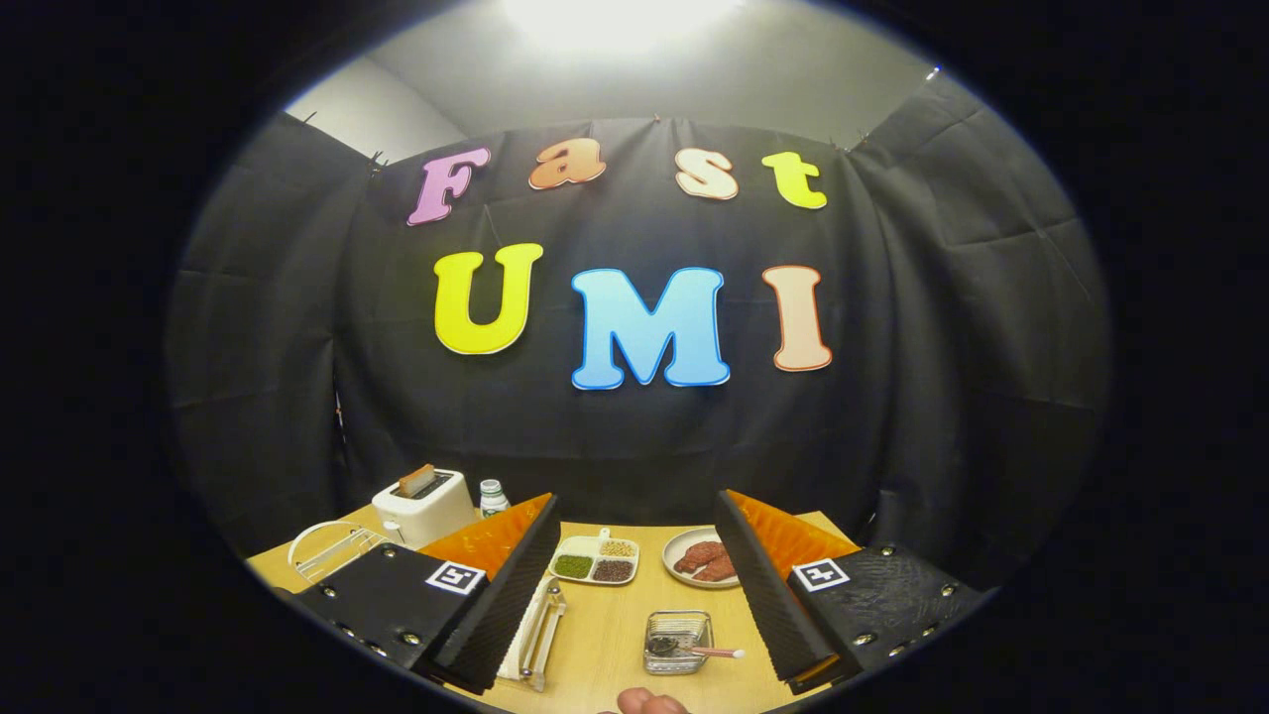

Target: Take the plate from the dish rack, then take the spoon from the basket and place it into the plate.

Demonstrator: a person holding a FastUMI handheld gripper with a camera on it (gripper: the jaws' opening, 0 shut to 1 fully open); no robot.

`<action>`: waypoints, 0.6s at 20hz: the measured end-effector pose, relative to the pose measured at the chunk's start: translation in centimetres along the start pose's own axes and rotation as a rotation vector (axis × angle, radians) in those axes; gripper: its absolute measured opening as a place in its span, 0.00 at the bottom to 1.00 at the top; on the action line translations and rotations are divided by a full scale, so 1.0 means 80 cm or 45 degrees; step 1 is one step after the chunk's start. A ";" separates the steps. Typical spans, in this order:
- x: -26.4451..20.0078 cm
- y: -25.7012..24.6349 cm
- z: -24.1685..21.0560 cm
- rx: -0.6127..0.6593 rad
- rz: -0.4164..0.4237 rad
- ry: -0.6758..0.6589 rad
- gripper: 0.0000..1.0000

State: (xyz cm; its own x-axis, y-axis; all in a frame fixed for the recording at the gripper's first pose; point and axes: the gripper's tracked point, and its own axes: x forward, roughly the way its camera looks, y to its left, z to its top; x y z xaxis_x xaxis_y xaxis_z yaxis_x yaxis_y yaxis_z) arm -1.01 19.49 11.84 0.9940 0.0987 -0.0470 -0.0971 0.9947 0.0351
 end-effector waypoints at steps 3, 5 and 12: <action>0.009 0.022 0.001 0.029 0.032 0.039 0.97; 0.018 0.039 -0.009 0.033 0.059 0.111 0.97; 0.050 0.110 -0.041 0.122 0.206 0.391 0.97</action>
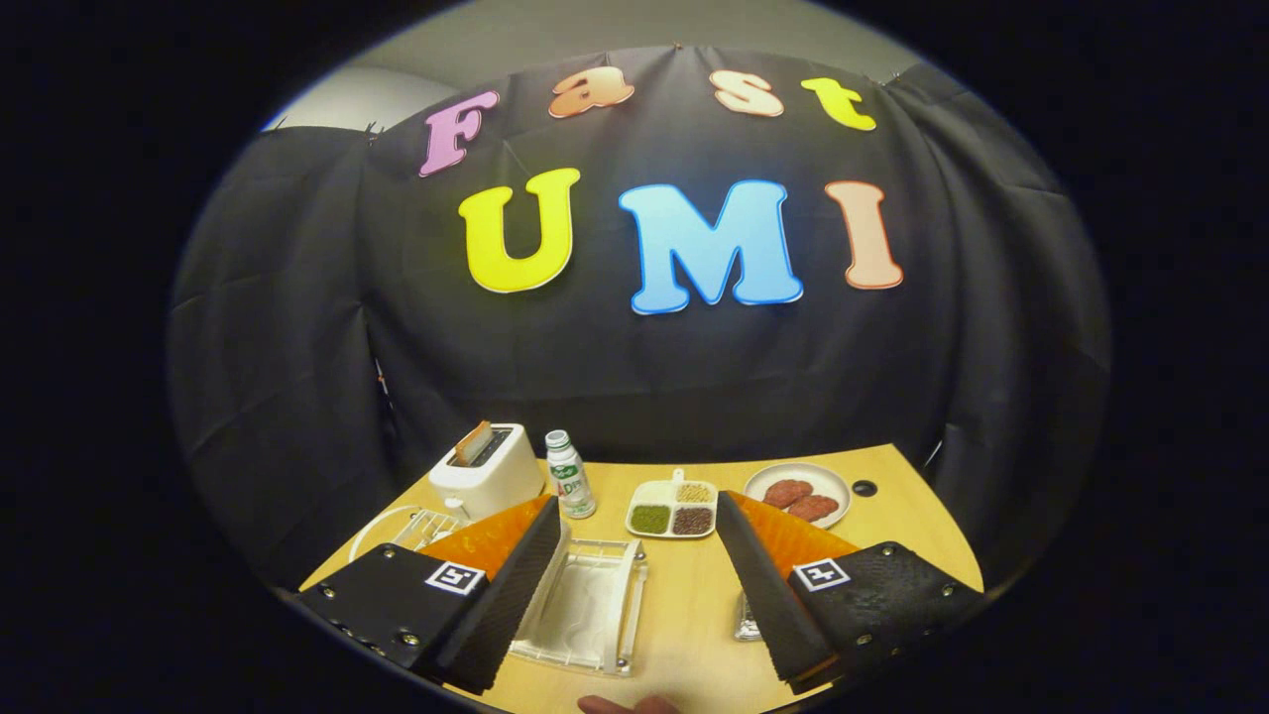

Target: Take the plate from the dish rack, then take the spoon from the basket and place it into the plate.

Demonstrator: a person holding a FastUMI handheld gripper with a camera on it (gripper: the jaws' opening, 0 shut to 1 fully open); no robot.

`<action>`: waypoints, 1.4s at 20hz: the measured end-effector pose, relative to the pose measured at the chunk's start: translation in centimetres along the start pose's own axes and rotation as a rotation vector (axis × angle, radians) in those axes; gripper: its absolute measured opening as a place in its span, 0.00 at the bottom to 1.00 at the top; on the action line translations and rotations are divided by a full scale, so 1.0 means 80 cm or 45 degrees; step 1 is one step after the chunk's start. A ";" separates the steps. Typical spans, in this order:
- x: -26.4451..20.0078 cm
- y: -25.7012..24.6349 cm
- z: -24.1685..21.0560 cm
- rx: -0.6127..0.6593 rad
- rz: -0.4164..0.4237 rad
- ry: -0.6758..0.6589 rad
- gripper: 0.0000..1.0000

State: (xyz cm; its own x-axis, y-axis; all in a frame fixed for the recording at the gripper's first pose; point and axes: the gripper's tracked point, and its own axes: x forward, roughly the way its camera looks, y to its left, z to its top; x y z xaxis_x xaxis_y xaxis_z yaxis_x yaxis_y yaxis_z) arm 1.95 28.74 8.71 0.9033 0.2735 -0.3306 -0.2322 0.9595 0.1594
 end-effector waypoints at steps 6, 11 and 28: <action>0.043 0.039 -0.033 0.136 0.087 0.283 0.98; 0.083 0.057 -0.073 0.215 0.092 0.499 0.98; 0.160 0.072 -0.199 0.126 -0.171 0.976 0.98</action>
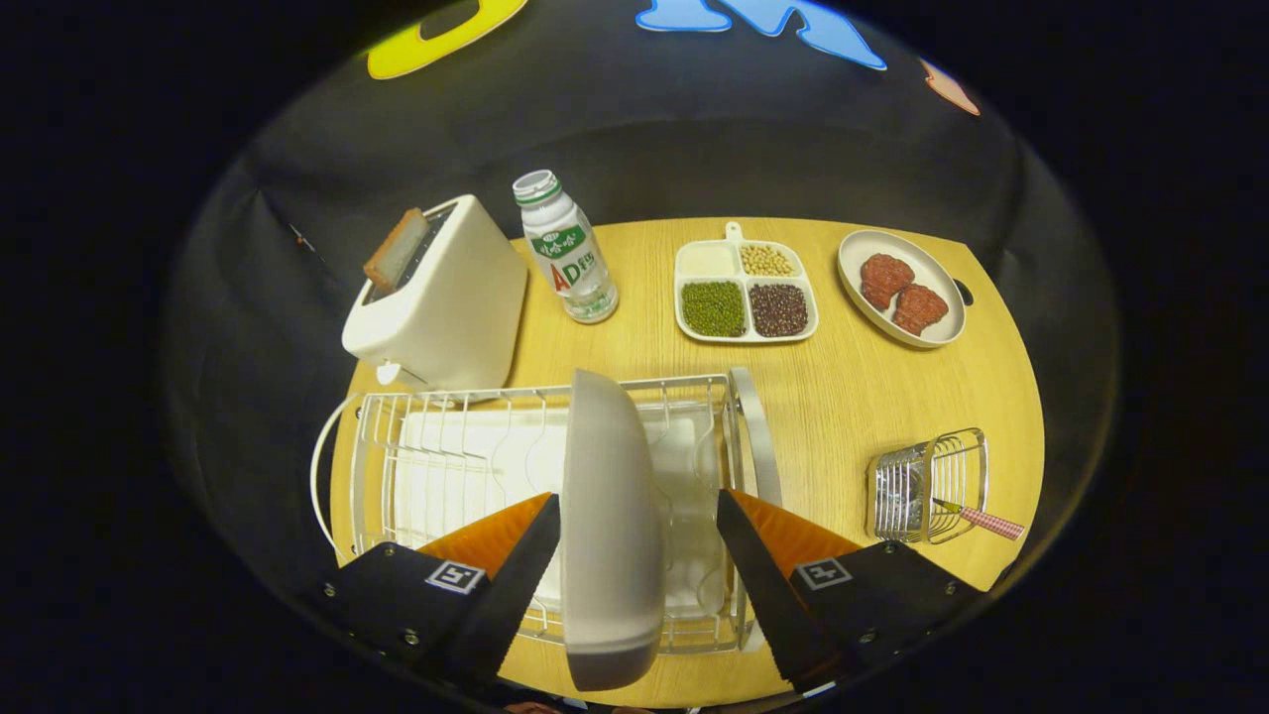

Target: Take the plate from the dish rack, then take the spoon from the basket and place it into the plate.

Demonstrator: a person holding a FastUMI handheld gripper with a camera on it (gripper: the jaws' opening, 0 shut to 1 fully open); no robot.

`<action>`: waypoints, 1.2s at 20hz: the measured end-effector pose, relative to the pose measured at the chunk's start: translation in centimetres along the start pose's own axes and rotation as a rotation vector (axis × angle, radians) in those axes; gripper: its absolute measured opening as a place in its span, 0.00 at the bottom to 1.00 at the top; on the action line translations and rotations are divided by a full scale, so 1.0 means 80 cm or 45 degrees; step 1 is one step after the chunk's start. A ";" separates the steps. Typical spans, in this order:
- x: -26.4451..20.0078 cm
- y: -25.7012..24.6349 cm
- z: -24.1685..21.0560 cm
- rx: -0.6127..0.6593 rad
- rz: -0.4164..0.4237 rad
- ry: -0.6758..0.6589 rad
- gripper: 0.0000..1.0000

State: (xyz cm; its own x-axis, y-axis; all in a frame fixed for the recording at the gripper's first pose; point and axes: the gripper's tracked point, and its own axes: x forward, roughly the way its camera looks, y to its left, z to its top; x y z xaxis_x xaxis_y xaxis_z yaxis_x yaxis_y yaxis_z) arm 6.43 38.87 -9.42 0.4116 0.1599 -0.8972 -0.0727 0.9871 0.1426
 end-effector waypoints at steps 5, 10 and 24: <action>0.013 0.000 -0.009 0.024 -0.053 0.090 0.36; -0.005 0.002 0.000 -0.022 -0.157 0.073 0.36; -0.095 -0.030 0.020 0.009 -0.100 -0.101 0.37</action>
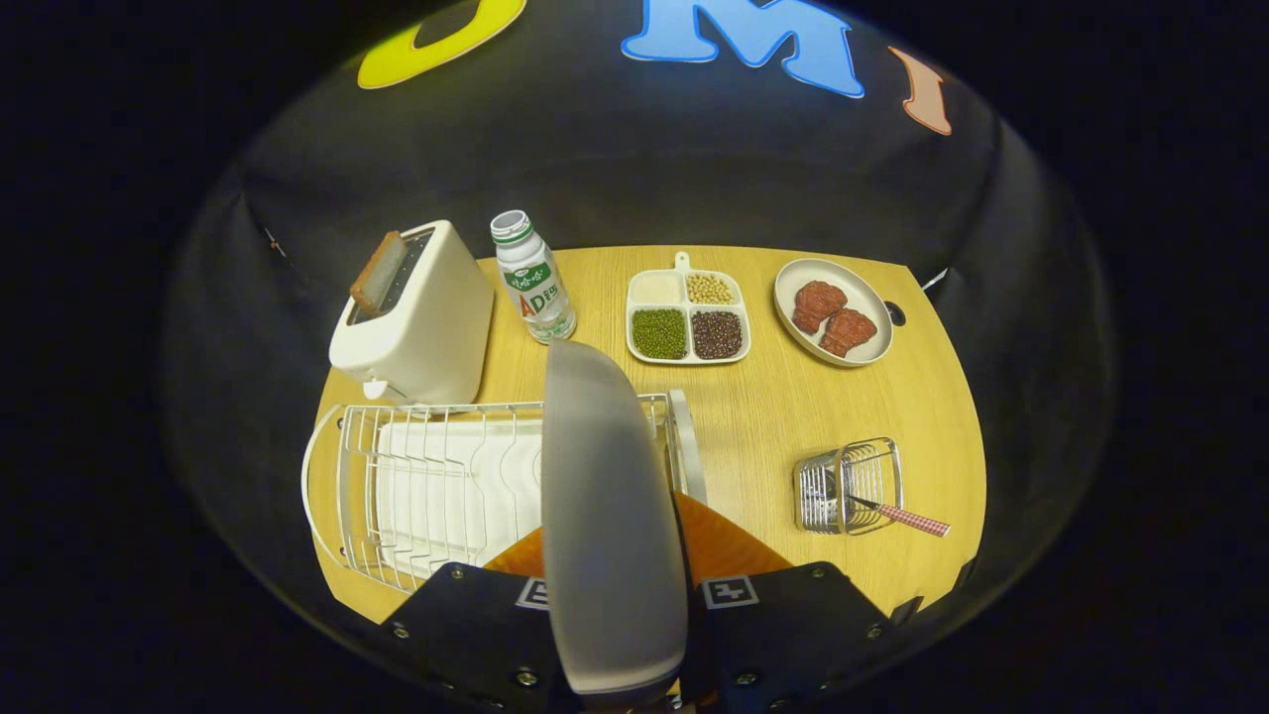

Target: Take the plate from the dish rack, then take the spoon from the basket and place it into the plate.

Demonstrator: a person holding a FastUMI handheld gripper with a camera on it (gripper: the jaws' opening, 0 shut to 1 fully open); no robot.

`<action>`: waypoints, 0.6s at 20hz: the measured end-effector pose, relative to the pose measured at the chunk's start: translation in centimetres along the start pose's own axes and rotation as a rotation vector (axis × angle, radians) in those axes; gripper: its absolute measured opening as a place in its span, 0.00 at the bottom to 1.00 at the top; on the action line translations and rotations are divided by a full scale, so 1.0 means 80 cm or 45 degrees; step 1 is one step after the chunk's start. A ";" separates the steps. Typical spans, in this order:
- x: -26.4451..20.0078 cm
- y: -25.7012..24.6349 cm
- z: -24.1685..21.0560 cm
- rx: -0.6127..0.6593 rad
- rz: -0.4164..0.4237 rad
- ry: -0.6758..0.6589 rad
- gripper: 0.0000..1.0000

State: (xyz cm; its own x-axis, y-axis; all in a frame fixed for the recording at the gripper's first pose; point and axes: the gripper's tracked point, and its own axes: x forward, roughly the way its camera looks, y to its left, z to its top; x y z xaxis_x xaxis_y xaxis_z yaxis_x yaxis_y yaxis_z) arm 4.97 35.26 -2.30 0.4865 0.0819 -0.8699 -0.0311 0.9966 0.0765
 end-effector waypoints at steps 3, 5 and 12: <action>-0.027 -0.027 -0.011 0.034 0.069 -0.025 0.37; -0.045 -0.046 -0.020 0.076 0.104 -0.039 0.37; -0.076 -0.112 -0.056 0.175 0.210 -0.041 0.37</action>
State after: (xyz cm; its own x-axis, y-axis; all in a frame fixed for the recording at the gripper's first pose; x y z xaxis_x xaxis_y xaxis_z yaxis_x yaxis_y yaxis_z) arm -1.64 25.86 0.10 0.5121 0.2414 -0.8243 0.0056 0.9587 0.2843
